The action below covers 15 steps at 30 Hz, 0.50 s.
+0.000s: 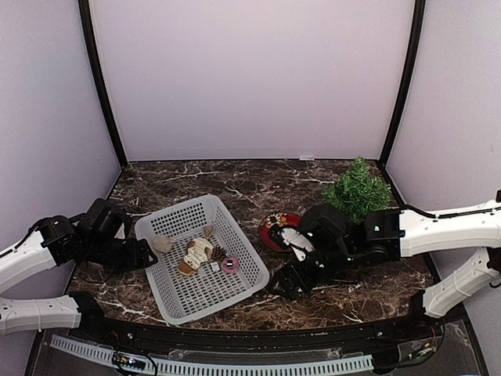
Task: Decorate the small christmas tree
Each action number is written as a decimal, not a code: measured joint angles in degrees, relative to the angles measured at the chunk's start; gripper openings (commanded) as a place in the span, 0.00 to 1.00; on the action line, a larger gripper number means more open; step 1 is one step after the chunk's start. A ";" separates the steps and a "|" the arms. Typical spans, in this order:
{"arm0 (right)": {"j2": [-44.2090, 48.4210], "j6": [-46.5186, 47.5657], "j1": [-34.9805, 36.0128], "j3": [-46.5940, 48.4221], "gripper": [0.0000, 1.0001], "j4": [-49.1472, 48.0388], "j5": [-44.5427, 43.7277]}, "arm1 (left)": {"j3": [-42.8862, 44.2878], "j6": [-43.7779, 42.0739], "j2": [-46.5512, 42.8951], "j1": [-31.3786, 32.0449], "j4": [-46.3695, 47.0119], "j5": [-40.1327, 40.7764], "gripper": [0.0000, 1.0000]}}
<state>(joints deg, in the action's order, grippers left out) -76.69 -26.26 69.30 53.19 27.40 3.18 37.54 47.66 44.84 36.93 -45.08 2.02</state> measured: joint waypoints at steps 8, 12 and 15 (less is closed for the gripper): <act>-5.51 -2.40 -0.55 0.07 0.87 -5.14 -0.61 | -3.19 7.45 -0.42 0.00 0.66 0.00 0.71; -8.20 -2.54 -2.27 0.26 0.81 -7.78 1.16 | -3.30 9.49 2.14 0.00 4.33 1.18 0.66; -10.25 -1.75 -4.13 1.68 0.74 -9.70 2.73 | -2.78 10.19 5.99 -0.15 6.10 3.30 0.66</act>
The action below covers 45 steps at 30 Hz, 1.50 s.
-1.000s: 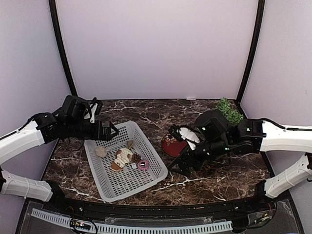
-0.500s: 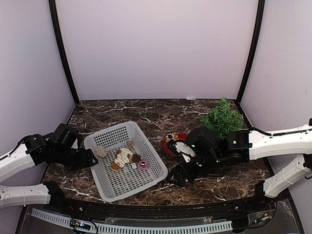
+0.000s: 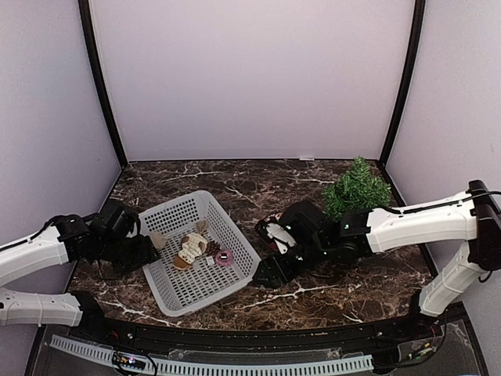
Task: Decorate the small christmas tree
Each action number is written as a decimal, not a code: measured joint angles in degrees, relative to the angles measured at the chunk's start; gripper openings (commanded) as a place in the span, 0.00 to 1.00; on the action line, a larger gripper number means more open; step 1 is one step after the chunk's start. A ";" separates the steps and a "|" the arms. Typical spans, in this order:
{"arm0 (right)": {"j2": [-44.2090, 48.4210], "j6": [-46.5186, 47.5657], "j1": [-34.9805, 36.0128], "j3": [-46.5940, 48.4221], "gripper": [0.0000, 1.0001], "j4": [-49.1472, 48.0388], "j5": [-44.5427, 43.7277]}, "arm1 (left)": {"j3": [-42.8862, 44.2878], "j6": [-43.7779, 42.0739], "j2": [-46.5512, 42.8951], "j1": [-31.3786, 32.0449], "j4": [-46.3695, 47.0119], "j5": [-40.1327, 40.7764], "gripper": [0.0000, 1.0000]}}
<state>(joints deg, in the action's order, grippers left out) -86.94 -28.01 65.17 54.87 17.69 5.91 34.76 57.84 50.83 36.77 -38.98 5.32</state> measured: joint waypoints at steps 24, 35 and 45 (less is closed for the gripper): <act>-29.55 7.61 -9.09 37.38 0.79 -5.70 4.35 | 17.18 -15.45 22.51 -31.85 14.25 -3.17 0.94; -2.75 0.48 -0.85 11.85 0.68 -2.36 -11.37 | 24.81 -29.64 14.62 -14.64 12.70 -3.63 0.99; -10.23 -19.32 1.86 1.92 0.61 5.16 -25.62 | 21.64 -29.59 14.71 -9.42 12.59 -4.70 0.99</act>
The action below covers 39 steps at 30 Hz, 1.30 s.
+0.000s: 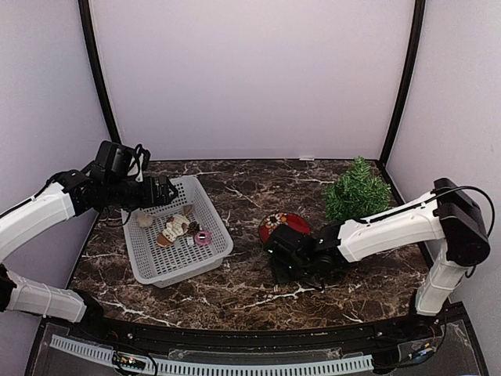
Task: Decorate the small christmas tree
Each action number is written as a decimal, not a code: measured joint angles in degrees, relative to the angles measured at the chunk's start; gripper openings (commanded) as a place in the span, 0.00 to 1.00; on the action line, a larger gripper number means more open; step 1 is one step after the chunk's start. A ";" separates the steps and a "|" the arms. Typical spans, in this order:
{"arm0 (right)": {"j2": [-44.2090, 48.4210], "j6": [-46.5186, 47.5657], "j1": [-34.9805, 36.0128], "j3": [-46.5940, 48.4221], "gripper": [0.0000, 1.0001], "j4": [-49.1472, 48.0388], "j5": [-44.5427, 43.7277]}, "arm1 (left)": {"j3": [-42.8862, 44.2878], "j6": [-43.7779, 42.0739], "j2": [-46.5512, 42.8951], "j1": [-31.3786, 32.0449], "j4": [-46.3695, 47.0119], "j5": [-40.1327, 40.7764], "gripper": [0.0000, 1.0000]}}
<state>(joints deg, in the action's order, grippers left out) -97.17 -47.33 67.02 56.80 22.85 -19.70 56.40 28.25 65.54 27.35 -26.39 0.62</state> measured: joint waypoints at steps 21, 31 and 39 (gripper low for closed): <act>-21.27 10.78 -18.21 17.88 0.59 -14.25 0.85 | -0.48 0.66 0.02 0.22 3.76 -0.15 0.99; -23.54 19.78 -18.21 26.75 0.71 -12.13 1.90 | -1.27 -0.42 2.01 0.22 4.63 -1.75 0.99; -2.14 23.12 -4.57 22.01 0.82 -10.51 3.32 | -1.46 -0.70 3.17 0.31 6.60 -5.79 0.99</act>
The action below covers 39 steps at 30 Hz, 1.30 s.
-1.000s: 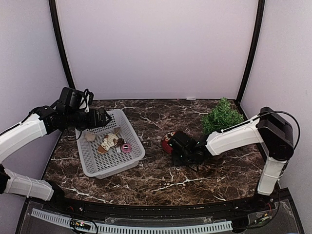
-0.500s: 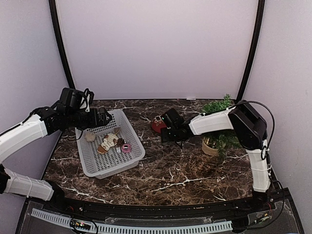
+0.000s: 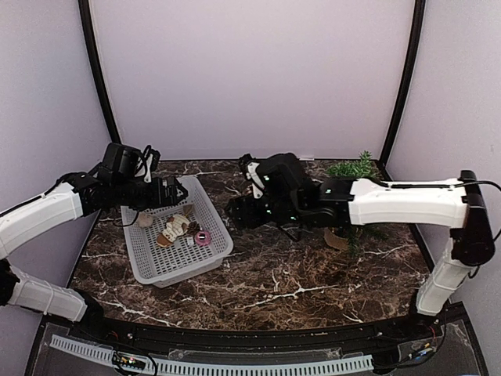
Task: Decorate the small christmas tree
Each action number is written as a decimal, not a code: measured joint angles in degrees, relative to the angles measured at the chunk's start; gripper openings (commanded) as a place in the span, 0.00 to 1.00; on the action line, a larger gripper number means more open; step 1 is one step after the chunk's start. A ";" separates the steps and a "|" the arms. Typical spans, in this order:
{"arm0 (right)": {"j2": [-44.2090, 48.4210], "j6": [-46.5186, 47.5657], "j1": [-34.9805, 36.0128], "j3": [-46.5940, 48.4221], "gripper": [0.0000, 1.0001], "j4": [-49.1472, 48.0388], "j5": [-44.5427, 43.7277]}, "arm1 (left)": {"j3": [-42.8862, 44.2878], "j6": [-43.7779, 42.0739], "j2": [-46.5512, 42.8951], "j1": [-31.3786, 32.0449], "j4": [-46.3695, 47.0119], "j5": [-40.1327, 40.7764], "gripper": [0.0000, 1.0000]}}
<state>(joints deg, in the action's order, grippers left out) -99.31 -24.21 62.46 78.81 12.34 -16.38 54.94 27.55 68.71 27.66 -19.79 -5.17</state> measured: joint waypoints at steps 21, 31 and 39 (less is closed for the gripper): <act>46.42 -5.53 -53.96 -26.14 0.73 15.21 10.43 | 0.11 -1.01 0.94 1.25 3.63 -4.31 0.99; 35.47 -4.11 -69.94 -39.69 0.71 6.40 28.98 | 0.20 -1.03 0.94 1.33 3.80 -3.98 0.99; 24.68 -4.13 -69.96 -45.57 0.66 -3.21 41.05 | 0.22 -1.01 2.01 1.46 3.93 -4.09 0.99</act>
<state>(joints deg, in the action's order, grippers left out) -74.63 -28.34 -7.51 33.23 9.13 24.67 55.16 26.55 70.72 29.12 -15.86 -9.26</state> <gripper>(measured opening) 0.679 0.988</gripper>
